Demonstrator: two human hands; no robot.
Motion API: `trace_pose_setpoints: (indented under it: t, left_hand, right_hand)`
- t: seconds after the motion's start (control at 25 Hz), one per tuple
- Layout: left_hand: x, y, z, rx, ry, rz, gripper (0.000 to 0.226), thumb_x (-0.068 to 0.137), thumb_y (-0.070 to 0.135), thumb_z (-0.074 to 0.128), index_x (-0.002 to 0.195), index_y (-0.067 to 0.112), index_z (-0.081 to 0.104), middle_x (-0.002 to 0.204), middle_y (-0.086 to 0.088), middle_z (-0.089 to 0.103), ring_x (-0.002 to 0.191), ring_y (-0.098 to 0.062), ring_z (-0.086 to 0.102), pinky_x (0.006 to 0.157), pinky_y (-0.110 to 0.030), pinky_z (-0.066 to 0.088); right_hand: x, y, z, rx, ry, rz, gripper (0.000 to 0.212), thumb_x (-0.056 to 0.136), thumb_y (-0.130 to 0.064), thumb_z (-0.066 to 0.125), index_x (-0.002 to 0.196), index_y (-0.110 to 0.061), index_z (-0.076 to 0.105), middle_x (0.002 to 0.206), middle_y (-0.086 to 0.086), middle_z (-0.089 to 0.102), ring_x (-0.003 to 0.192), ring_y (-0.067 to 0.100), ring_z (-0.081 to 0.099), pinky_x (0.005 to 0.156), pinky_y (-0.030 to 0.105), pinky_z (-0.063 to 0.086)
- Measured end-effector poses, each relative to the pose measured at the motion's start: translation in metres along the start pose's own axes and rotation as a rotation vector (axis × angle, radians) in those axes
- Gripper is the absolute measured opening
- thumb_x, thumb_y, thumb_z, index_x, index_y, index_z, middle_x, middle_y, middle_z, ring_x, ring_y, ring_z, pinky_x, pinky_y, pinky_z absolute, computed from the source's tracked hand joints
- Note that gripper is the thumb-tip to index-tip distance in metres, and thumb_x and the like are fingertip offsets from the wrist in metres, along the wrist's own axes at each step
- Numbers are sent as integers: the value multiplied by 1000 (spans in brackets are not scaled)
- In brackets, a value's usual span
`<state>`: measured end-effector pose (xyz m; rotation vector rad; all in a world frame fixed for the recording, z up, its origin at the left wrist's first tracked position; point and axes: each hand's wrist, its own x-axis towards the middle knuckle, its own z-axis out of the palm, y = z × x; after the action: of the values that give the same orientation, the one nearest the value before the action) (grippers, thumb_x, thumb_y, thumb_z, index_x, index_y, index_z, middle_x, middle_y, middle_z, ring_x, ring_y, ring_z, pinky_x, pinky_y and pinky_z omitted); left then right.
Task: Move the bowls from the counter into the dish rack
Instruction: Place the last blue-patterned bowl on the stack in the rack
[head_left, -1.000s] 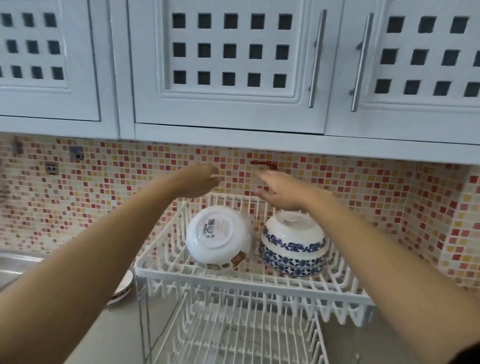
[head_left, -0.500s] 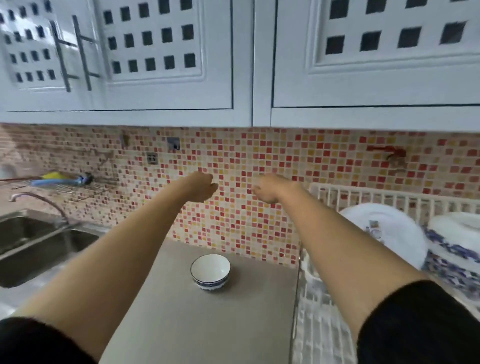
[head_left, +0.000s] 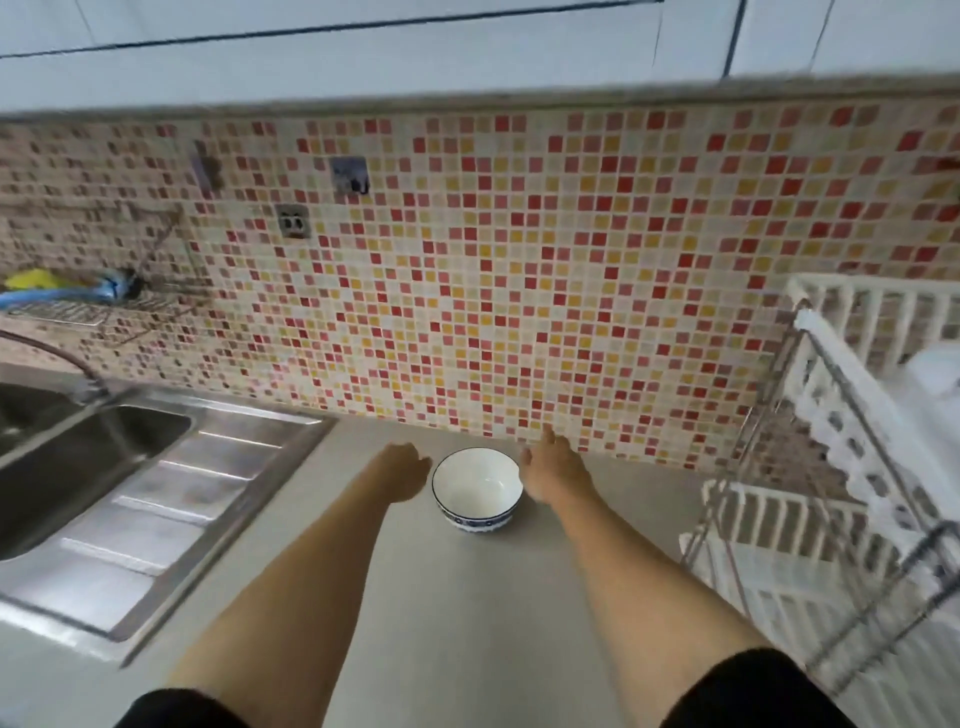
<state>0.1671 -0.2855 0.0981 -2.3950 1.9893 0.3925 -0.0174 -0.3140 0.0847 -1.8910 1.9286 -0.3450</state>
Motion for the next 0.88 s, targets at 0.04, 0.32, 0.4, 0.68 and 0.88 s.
trace_pose_setpoints:
  t: [0.04, 0.32, 0.4, 0.68, 0.88]
  left_hand:
    - [9, -3, 16, -32, -16, -18, 50, 104, 29, 25, 136, -7, 40, 140, -26, 47, 131, -37, 44, 106, -37, 35]
    - [69, -11, 107, -412, -35, -213, 55, 99, 37, 37, 138, -2, 33, 133, -23, 54, 124, -37, 52, 99, -38, 41]
    - [76, -10, 125, -481, -32, -224, 53, 98, 35, 39, 136, -1, 32, 133, -25, 54, 123, -39, 51, 98, -39, 41]
    - [89, -6, 147, -613, -3, -243, 65, 90, 18, 50, 146, 5, 22, 138, -21, 50, 126, -39, 50, 103, -43, 42]
    - [82, -16, 141, -502, 13, -193, 61, 90, 7, 49, 145, 2, 20, 134, -22, 52, 123, -39, 51, 99, -41, 43]
  right_hand:
    - [5, 4, 15, 13, 7, 22, 56, 100, -35, 32, 146, -4, 22, 147, 17, 35, 129, 36, 45, 101, 42, 40]
    - [53, 21, 111, 205, -32, 185, 58, 96, -46, 38, 141, -10, 31, 139, 15, 49, 123, 34, 52, 99, 38, 41]
    - [59, 19, 133, 251, -36, 208, 65, 97, -44, 39, 146, -5, 23, 147, 16, 40, 131, 32, 45, 106, 36, 36]
    - [74, 17, 159, 404, -27, 385, 44, 90, -11, 49, 130, 6, 43, 132, 25, 53, 115, 39, 57, 94, 37, 49]
    - [49, 30, 152, 391, 41, 174, 43, 94, -6, 41, 136, 0, 33, 132, 20, 51, 114, 33, 55, 85, 28, 42]
